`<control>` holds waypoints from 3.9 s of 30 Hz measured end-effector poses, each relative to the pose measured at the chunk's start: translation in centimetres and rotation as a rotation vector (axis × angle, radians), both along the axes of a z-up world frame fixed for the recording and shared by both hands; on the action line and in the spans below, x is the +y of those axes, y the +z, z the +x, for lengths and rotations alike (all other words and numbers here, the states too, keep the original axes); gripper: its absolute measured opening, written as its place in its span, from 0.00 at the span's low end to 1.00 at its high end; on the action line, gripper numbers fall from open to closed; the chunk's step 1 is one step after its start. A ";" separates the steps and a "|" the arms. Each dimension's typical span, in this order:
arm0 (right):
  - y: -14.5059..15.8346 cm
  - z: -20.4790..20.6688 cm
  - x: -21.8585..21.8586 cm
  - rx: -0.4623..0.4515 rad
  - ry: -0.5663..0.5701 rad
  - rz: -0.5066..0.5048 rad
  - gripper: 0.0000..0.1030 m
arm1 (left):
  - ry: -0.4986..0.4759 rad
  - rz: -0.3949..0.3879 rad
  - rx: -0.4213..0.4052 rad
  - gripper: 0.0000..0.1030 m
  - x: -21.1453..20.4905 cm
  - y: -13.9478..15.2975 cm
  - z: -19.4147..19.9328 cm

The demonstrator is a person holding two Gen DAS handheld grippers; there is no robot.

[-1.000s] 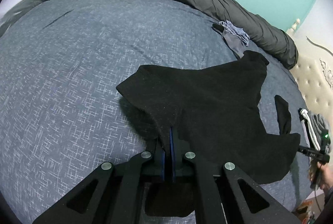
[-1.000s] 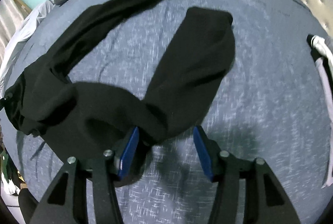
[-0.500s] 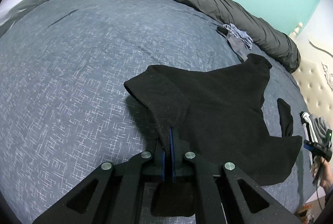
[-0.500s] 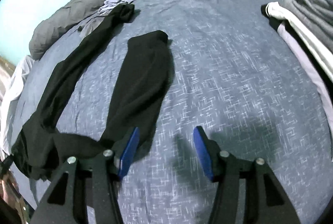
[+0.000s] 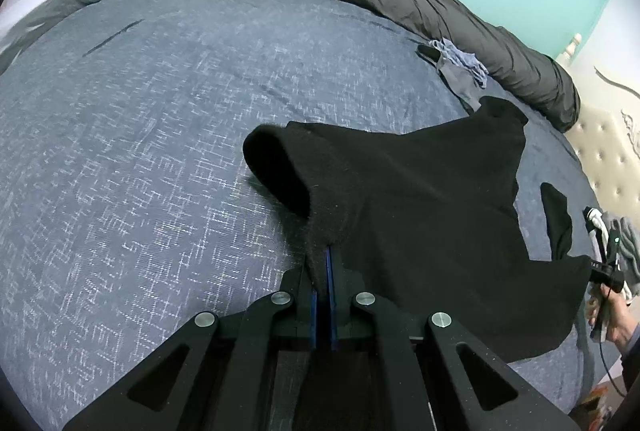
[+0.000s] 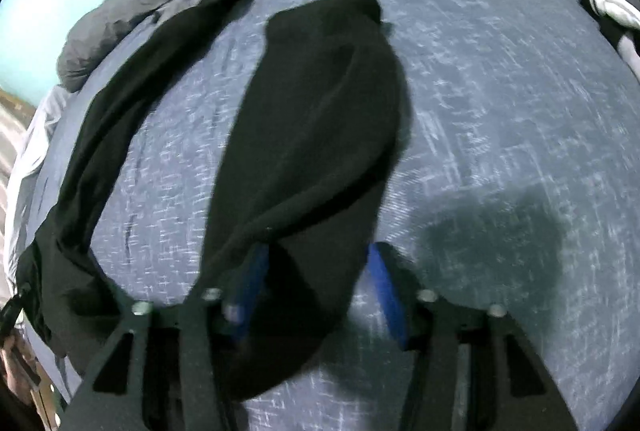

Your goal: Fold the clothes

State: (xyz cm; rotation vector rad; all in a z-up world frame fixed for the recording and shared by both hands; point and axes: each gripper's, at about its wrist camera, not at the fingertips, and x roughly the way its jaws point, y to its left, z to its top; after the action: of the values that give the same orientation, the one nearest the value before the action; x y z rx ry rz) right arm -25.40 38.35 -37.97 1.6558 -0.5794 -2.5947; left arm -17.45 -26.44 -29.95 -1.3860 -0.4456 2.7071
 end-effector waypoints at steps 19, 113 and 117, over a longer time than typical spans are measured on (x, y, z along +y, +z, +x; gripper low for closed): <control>17.8 7.9 2.6 0.274 0.023 0.166 0.03 | 0.007 0.018 0.089 0.03 -0.1 6.4 2.3; 14.8 16.5 8.2 0.145 -0.220 0.185 0.63 | 0.145 0.048 0.133 0.00 -7.8 5.5 9.3; 13.8 16.7 9.6 0.112 -0.236 0.168 0.63 | 0.161 0.038 0.121 0.00 -10.6 5.9 10.1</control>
State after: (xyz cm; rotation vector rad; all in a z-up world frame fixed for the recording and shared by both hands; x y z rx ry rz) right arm -8.72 47.90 -24.22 1.5567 -0.6003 -2.9579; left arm -7.33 -37.00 -24.10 -1.2175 -0.6205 2.8723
